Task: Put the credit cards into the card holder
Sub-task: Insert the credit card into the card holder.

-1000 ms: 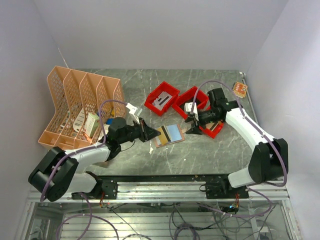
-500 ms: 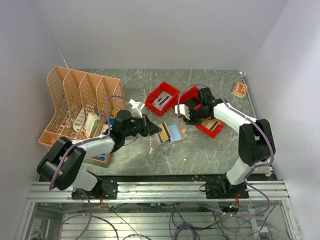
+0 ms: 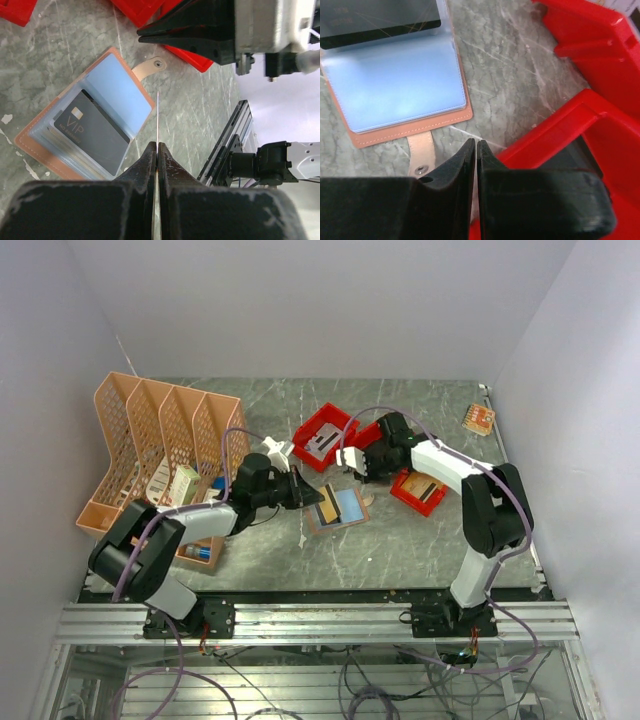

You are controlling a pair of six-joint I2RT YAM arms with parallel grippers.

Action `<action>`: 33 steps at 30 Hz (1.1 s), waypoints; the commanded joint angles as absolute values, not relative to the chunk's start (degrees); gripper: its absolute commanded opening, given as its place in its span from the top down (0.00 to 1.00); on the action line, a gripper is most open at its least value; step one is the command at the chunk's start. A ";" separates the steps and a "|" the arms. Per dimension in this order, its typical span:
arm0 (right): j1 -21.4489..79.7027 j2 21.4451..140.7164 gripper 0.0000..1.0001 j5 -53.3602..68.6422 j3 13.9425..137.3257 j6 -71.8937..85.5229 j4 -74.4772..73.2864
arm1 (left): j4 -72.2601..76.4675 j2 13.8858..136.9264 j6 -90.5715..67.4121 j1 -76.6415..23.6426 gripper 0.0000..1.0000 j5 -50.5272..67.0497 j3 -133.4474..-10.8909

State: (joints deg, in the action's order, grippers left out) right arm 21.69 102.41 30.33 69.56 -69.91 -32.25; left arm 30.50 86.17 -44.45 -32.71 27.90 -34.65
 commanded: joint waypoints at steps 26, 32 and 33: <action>24.37 107.49 0.96 29.08 66.47 -69.37 -29.60 | 38.79 95.57 -51.16 -31.49 0.93 25.89 -33.37; 24.58 107.81 0.96 30.12 66.45 -69.31 -29.90 | 38.40 96.79 -50.79 -31.44 0.93 24.91 -33.38; 24.68 107.84 0.96 30.21 66.56 -69.27 -29.91 | 38.99 97.23 -50.99 -31.40 0.93 24.95 -33.40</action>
State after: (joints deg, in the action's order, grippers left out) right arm 24.12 106.89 28.71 67.00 -69.45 -29.85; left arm 35.83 95.92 -50.61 -31.90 26.13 -33.67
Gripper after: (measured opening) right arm 0.045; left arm 0.072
